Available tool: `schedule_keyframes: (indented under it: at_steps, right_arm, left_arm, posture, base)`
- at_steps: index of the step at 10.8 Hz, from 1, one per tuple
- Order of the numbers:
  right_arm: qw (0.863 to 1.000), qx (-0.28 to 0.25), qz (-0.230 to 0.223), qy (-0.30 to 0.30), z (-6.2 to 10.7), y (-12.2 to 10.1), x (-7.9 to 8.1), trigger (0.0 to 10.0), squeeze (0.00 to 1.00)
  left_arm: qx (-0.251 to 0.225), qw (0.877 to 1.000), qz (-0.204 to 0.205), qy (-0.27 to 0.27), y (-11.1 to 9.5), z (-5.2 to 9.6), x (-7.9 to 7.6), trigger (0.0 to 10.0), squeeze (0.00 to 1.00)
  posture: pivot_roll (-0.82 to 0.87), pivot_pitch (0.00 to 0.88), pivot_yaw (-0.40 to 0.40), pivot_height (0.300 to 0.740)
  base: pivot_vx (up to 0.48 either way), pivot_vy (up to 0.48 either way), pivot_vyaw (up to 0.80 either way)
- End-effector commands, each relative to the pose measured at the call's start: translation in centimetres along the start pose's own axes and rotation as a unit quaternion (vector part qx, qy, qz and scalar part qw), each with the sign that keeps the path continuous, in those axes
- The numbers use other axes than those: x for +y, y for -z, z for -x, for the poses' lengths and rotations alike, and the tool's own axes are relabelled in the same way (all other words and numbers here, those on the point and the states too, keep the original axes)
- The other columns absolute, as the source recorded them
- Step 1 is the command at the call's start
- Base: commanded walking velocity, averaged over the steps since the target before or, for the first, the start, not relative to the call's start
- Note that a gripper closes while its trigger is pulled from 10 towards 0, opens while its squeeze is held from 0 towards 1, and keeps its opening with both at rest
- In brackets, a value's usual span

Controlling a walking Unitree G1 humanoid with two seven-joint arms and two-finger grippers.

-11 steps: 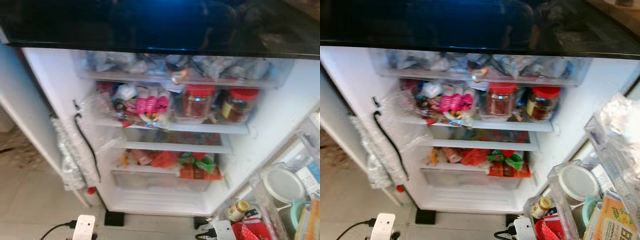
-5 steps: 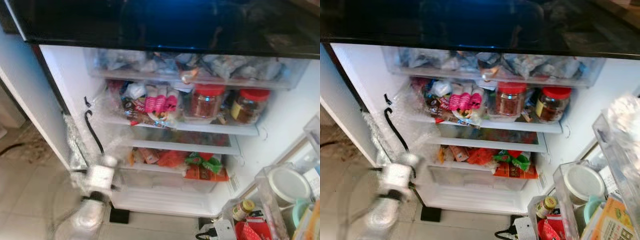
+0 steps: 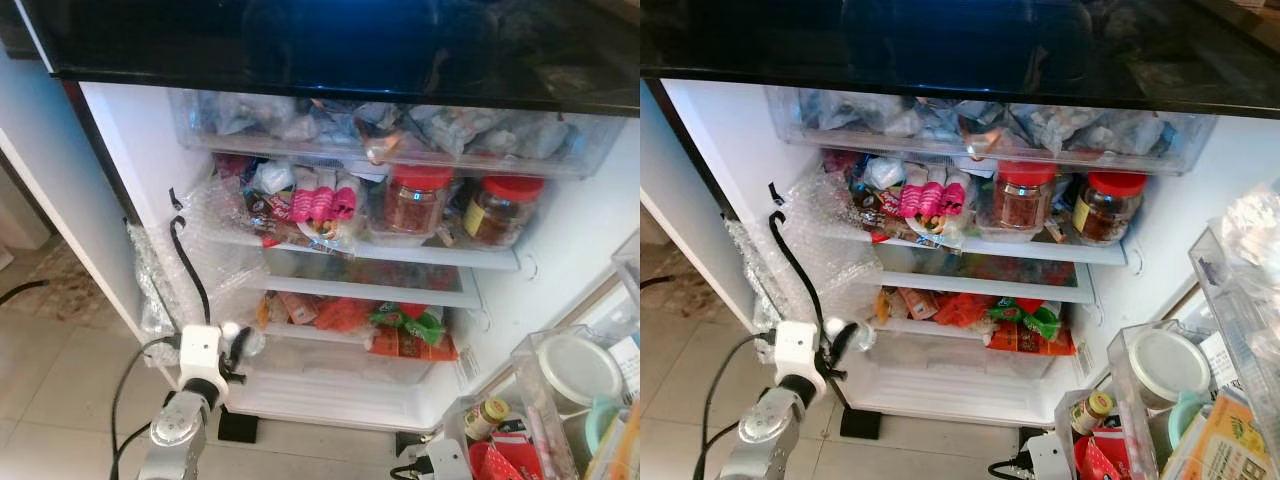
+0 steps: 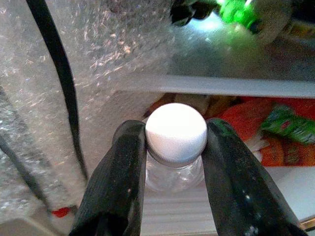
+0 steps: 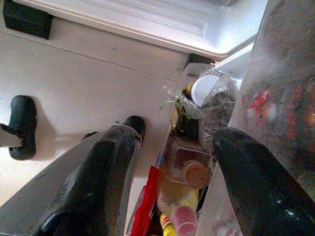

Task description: Restocking fridge

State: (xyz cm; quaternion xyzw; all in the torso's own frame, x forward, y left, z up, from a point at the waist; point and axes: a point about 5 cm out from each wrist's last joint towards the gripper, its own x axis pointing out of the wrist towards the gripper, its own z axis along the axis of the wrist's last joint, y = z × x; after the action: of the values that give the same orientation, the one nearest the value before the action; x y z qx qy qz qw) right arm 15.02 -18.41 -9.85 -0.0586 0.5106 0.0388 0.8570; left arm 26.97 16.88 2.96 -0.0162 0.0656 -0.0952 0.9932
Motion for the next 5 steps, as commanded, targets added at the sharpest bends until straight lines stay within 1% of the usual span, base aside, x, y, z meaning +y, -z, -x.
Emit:
schedule_keyframes:
  at_steps: [1, 2, 3, 4, 5]
  right_arm:
    - [1.000, 0.008, 0.003, 0.009, 0.1, 0.5, -0.7, 10.0, 0.00]
    - [1.000, 0.008, 0.004, 0.008, 0.1, 0.5, -0.7, 10.0, 0.00]
    - [1.000, 0.008, 0.004, 0.008, 0.1, 0.5, -0.7, 10.0, 0.00]
    - [1.000, 0.008, 0.004, 0.008, 0.1, 0.5, -0.7, 10.0, 0.00]
    - [1.000, 0.007, 0.005, 0.008, 0.1, 0.5, -0.7, 10.0, 0.00]
  left_arm:
    - [-0.029, 0.999, 0.003, 0.041, -1.7, -0.2, -0.9, 10.0, 0.00]
    - [-0.044, 0.997, -0.001, 0.059, -2.8, 0.1, -1.4, 10.0, 0.00]
    - [-0.060, 0.995, -0.020, 0.075, -3.9, 0.3, -1.8, 10.0, 0.00]
    - [-0.075, 0.993, -0.025, 0.084, -4.9, 0.5, -2.1, 10.0, 0.00]
    - [-0.078, 0.989, -0.046, 0.116, -5.3, 1.0, -2.9, 10.0, 0.00]
  posture:
    - [-0.05, 0.037, -0.053, 0.740]
    - [-0.05, 0.037, -0.053, 0.740]
    - [-0.05, 0.038, -0.053, 0.740]
    - [-0.05, 0.036, -0.051, 0.740]
    - [-0.05, 0.037, -0.050, 0.740]
  base:
    - [0.000, 0.000, 0.00]
    - [0.000, 0.000, 0.00]
    - [0.000, 0.000, 0.00]
    - [0.000, 0.000, 0.00]
    - [0.000, 0.000, 0.00]
